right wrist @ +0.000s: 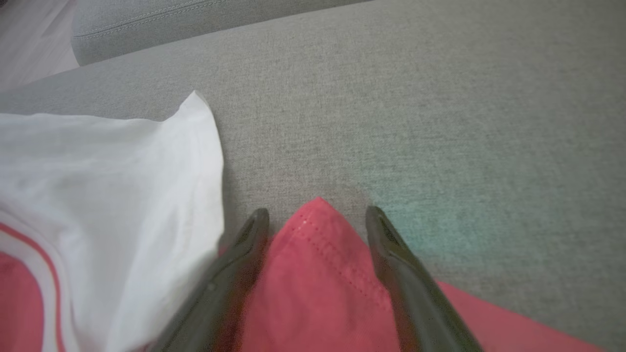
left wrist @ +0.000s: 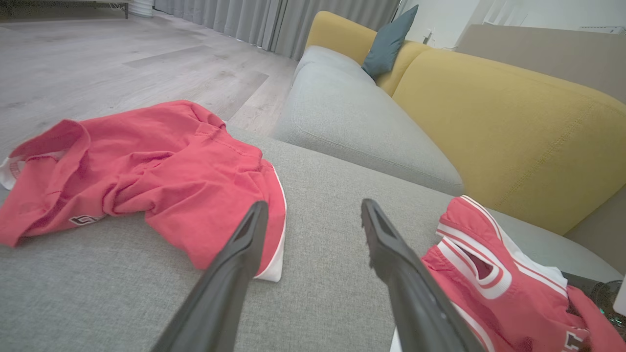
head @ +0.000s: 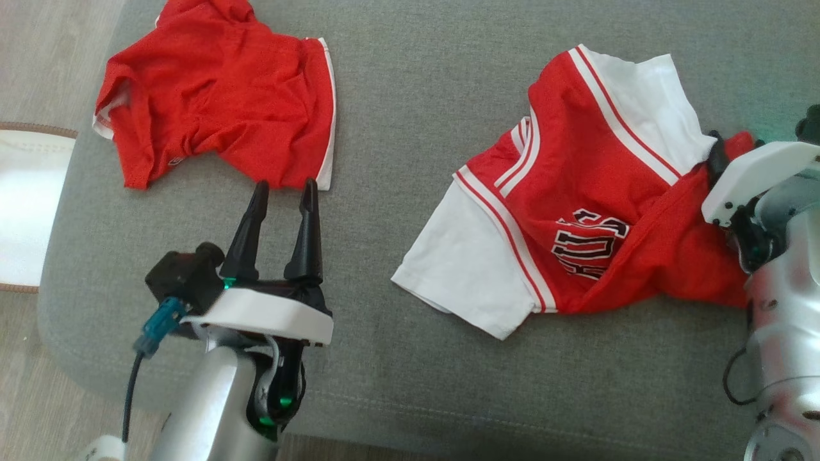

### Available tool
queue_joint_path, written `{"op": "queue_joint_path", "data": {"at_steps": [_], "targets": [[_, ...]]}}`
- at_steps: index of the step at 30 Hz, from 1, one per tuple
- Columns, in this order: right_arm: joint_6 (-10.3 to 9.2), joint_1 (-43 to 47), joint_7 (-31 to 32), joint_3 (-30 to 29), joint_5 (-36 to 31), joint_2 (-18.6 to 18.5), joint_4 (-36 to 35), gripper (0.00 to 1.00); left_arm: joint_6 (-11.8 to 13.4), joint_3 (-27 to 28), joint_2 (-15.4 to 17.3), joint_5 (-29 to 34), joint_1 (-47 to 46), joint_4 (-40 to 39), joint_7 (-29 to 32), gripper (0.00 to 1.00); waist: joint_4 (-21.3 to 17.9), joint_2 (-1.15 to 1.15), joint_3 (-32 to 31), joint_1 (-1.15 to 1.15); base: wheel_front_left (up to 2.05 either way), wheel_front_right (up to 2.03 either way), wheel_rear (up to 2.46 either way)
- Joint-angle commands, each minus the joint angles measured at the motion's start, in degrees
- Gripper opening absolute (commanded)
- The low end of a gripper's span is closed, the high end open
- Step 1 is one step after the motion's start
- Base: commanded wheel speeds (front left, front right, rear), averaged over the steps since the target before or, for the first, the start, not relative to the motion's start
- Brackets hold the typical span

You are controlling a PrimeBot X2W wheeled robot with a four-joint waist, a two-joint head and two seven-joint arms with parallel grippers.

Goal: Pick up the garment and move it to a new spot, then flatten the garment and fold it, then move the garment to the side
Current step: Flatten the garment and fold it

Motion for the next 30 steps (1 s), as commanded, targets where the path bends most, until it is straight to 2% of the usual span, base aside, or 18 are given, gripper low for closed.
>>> {"op": "queue_joint_path", "data": {"at_steps": [1,2,3,11,20,27,30], "targets": [[0.37,-2.3,-0.1,0.9,-0.2,-0.1,-0.9,0.63,0.0,1.5,0.4,-0.1,-2.1,-1.5,-0.4,1.00,-0.1,0.00,0.0,0.00,0.00,0.00,0.00],[0.37,-2.6,-0.5,1.0,-0.3,-0.2,-0.3,0.63,0.0,1.6,0.4,0.0,-2.1,-1.5,-0.4,1.00,-0.1,0.00,0.0,0.00,0.00,0.00,0.00],[0.37,-2.8,-0.9,1.0,-0.4,-0.2,0.2,0.00,0.1,1.6,0.4,0.1,-2.1,-1.5,-0.4,1.00,-0.2,0.00,0.0,0.00,0.00,0.00,0.00],[0.37,-3.6,-9.3,1.2,0.8,0.9,-0.2,0.00,0.0,2.8,0.4,0.7,-1.2,-1.3,-0.4,1.00,-3.6,0.00,-1.9,0.00,0.00,0.00,0.00],[0.37,-4.6,-13.2,4.9,4.1,-0.2,-7.3,0.00,-0.3,3.7,0.4,0.8,-0.5,-1.3,-0.4,1.00,-8.7,0.00,-5.0,0.00,0.00,0.00,0.00],[0.37,-10.4,-16.5,7.5,6.0,-3.3,-11.0,0.00,-0.3,3.0,0.4,0.2,-0.5,-1.3,-0.4,1.00,-8.5,0.00,-6.2,0.00,0.00,0.00,0.00],[0.37,-13.7,-18.4,8.0,6.7,-3.5,-11.1,0.00,-0.1,3.2,0.4,0.0,0.0,-1.3,-0.4,1.00,-8.0,0.00,-6.8,0.00,0.00,0.00,0.00]]}}
